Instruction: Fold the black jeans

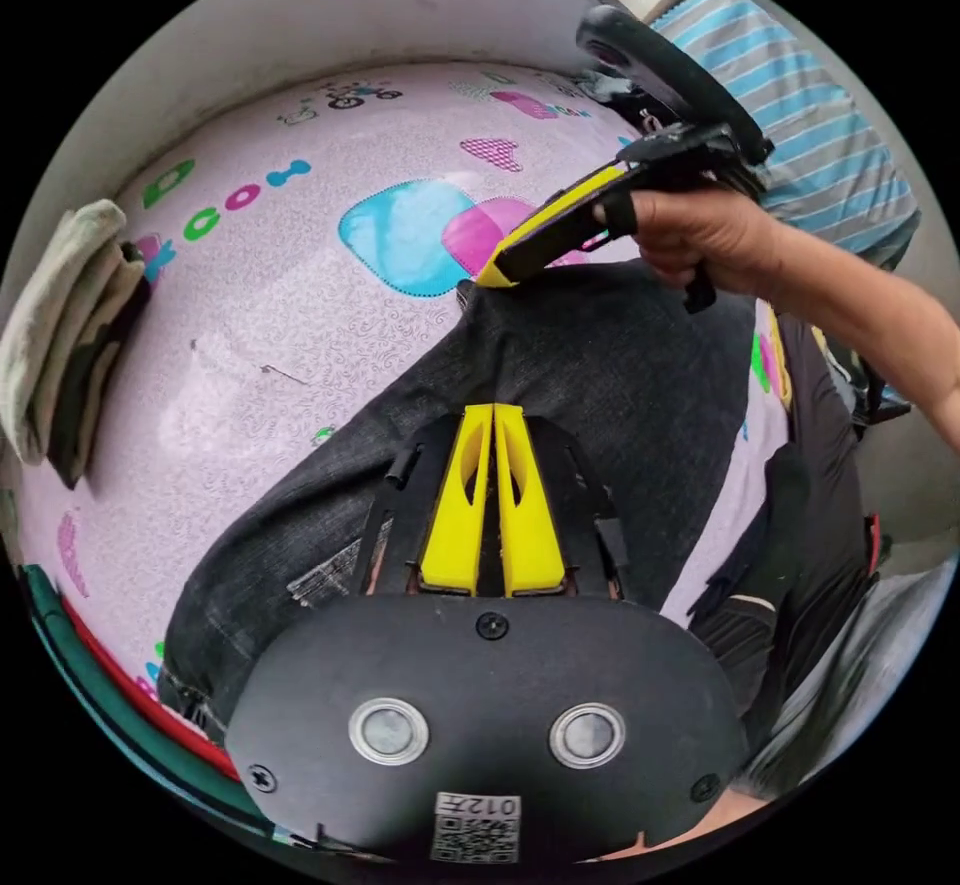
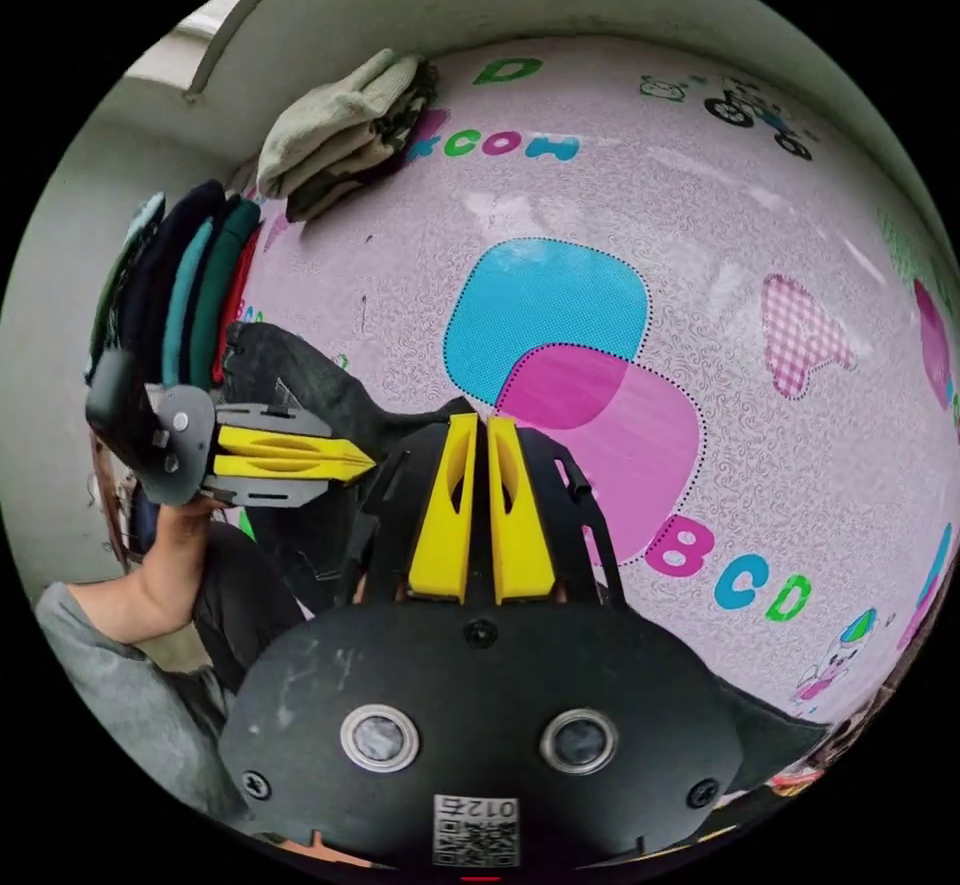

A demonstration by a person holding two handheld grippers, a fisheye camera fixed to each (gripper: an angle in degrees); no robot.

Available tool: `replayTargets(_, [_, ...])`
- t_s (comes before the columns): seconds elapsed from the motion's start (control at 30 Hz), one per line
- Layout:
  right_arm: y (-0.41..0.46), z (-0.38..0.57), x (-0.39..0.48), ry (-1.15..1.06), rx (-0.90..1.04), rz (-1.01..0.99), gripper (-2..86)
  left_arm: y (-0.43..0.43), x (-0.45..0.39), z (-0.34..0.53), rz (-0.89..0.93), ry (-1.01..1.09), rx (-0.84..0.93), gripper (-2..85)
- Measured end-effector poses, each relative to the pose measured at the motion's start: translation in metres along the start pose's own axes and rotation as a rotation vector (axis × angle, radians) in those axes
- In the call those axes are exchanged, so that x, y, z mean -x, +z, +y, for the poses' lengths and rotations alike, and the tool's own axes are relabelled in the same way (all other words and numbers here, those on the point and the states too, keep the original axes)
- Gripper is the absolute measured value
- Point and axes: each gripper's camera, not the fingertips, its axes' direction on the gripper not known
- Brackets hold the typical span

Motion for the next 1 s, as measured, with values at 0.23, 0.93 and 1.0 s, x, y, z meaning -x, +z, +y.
replayTargets(0.23, [-0.010,-0.001,-0.015,0.089,0.003,-0.180,7.4,-0.025,0.024,0.018,-0.040,-0.198,-0.052,0.7])
replayTargets(0.93, [-0.068,0.090,0.078,0.128,-0.243,-0.017,0.2,-0.022,0.015,0.044,-0.013,-0.364,-0.093,0.5])
replayTargets(1.0, [-0.072,0.112,0.087,0.088,-0.217,-0.020,0.0,-0.025,0.004,0.053,-0.039,-0.344,-0.053,0.6])
